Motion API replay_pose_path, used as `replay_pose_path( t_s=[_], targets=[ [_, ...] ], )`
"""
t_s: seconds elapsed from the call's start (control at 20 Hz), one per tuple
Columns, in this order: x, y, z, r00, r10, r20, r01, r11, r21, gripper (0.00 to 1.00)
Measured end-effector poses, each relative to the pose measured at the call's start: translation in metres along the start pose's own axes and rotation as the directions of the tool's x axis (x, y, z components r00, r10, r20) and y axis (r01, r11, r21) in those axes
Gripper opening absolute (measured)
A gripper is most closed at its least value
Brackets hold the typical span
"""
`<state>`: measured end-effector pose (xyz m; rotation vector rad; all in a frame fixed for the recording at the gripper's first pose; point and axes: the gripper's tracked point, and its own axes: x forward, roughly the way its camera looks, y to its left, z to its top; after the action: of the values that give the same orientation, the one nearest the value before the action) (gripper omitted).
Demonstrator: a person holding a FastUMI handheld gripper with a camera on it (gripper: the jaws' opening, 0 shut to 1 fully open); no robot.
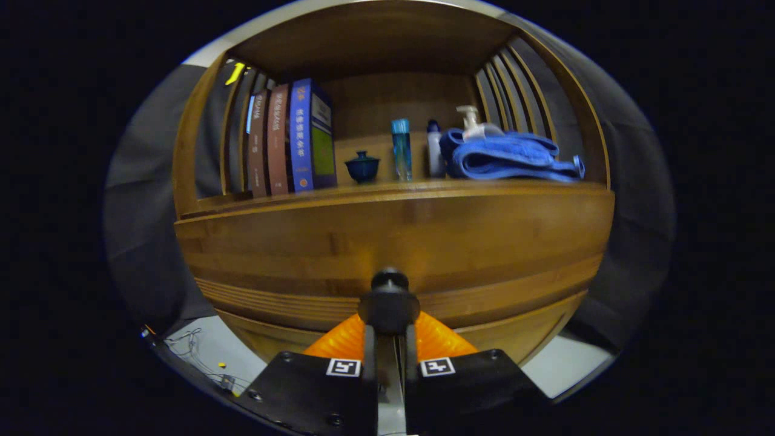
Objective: Pull open the drawer, take out the items inside it, and place them on the countertop above the cabinet.
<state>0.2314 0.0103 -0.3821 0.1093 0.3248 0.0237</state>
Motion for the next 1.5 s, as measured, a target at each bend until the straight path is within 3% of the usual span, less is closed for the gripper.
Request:
replay_pose_path(
  t_s=[0.1,0.2,0.25,0.45,0.6,0.85,1.5],
  targets=[
    [-0.016,-0.007,0.021,0.998,-0.04,0.049,0.039,0.999,0.01,0.06],
    [-0.015,-0.009,0.017,0.997,-0.064,0.036,0.065,0.997,-0.029,0.05],
    [-0.016,-0.003,0.017,0.998,-0.04,0.037,0.041,0.999,-0.026,0.09],
    [-0.024,0.004,0.032,0.998,-0.01,0.058,0.012,0.999,-0.038,0.58],
    [-0.016,0.006,0.045,0.998,-0.015,0.066,0.018,0.999,-0.04,0.58],
    [-0.019,0.007,0.043,0.998,0.001,0.055,0.0,1.0,-0.009,0.25],
    [-0.119,0.007,0.017,0.999,-0.019,0.044,0.021,0.999,-0.047,0.25]
  ],
)
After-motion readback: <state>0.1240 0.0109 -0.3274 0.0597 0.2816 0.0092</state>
